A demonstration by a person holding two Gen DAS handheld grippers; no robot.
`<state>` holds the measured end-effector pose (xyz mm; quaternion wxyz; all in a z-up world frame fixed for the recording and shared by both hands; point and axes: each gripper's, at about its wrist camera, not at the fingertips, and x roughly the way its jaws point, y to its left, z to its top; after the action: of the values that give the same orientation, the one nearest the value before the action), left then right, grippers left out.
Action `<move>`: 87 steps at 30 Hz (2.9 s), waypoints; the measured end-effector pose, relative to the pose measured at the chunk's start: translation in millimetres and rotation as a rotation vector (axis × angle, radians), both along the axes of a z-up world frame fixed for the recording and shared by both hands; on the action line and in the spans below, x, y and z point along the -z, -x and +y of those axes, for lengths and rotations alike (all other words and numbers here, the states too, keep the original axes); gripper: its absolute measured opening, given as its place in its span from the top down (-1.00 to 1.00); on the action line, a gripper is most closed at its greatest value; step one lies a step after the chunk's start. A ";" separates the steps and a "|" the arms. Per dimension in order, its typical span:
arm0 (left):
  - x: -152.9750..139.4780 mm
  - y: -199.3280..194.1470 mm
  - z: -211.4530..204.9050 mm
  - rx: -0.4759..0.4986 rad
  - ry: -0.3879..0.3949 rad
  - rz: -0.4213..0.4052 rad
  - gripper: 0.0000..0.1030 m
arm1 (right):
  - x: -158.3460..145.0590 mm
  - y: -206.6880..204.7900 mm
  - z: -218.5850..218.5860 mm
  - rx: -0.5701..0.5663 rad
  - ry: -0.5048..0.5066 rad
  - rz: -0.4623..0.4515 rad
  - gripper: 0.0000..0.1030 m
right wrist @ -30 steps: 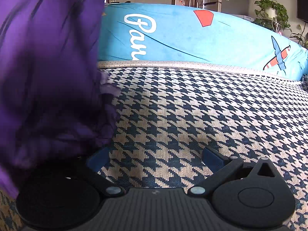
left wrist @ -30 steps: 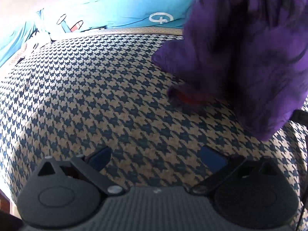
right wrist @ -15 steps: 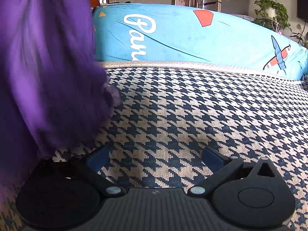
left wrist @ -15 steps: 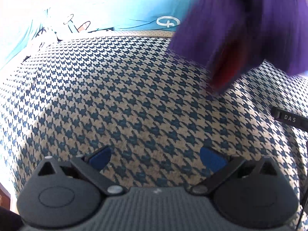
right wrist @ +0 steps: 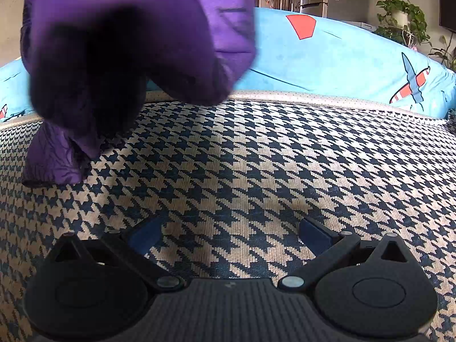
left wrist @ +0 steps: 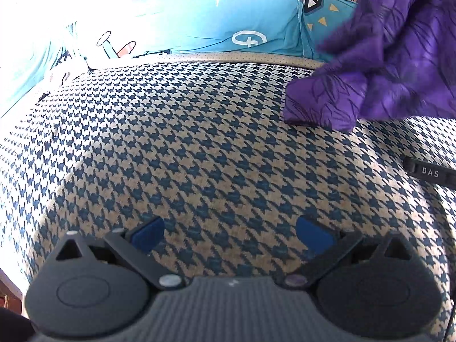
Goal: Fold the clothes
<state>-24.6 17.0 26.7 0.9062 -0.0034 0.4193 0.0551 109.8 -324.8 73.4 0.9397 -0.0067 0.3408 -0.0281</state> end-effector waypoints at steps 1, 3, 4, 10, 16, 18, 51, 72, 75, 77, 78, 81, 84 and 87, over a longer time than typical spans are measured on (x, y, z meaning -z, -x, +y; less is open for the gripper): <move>0.4 -0.2 -0.9 0.000 -0.001 0.001 -0.99 | 0.0 -0.2 0.2 0.000 0.000 0.000 -1.00; -1.4 2.8 2.1 0.002 0.002 0.001 -0.99 | 0.2 -1.0 1.1 0.000 0.001 0.001 -1.00; -1.1 2.8 1.5 0.003 0.000 0.001 -0.99 | 0.2 -1.1 1.6 0.000 0.002 0.001 -1.00; -2.4 1.7 4.7 0.020 -0.001 0.008 -0.99 | 0.5 -3.2 4.5 0.001 0.001 0.002 -1.00; -0.5 -0.9 -0.9 0.025 0.003 0.011 -0.99 | 0.8 -4.6 6.9 0.001 0.001 0.002 -1.00; 0.5 -1.2 -2.6 0.033 0.000 0.016 -0.99 | 1.1 -4.3 7.5 0.001 0.000 0.002 -1.00; 34.7 -17.1 -16.3 0.050 0.020 0.041 -1.00 | 6.8 -3.8 14.0 0.014 0.003 -0.012 -1.00; 65.2 -28.7 -26.2 0.047 -0.004 -0.007 -1.00 | 8.6 -4.1 16.1 0.025 0.007 -0.023 -1.00; 68.2 -27.0 -26.5 0.051 -0.008 -0.010 -1.00 | 9.0 -3.7 16.1 0.025 0.008 -0.023 -1.00; 69.4 -26.8 -27.5 0.050 -0.010 -0.012 -1.00 | 9.4 -3.4 16.1 0.025 0.008 -0.023 -1.00; 69.9 -27.5 -28.0 0.049 -0.011 -0.014 -1.00 | 9.9 -3.4 16.4 0.026 0.008 -0.023 -1.00; 65.6 -18.8 -24.8 0.058 -0.015 -0.020 -1.00 | 10.4 -3.6 17.1 0.027 0.009 -0.024 -1.00; 68.3 -17.2 -27.6 0.052 -0.017 -0.025 -1.00 | 11.0 -4.1 18.3 0.028 0.010 -0.024 -1.00; 64.3 -1.4 -32.3 0.045 -0.017 -0.019 -1.00 | 11.7 -4.8 19.4 0.030 0.012 -0.023 -1.00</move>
<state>-23.2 -15.3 -37.6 0.9112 0.0130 0.4100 0.0382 114.6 -305.4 61.6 0.9429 -0.0072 0.3301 -0.0443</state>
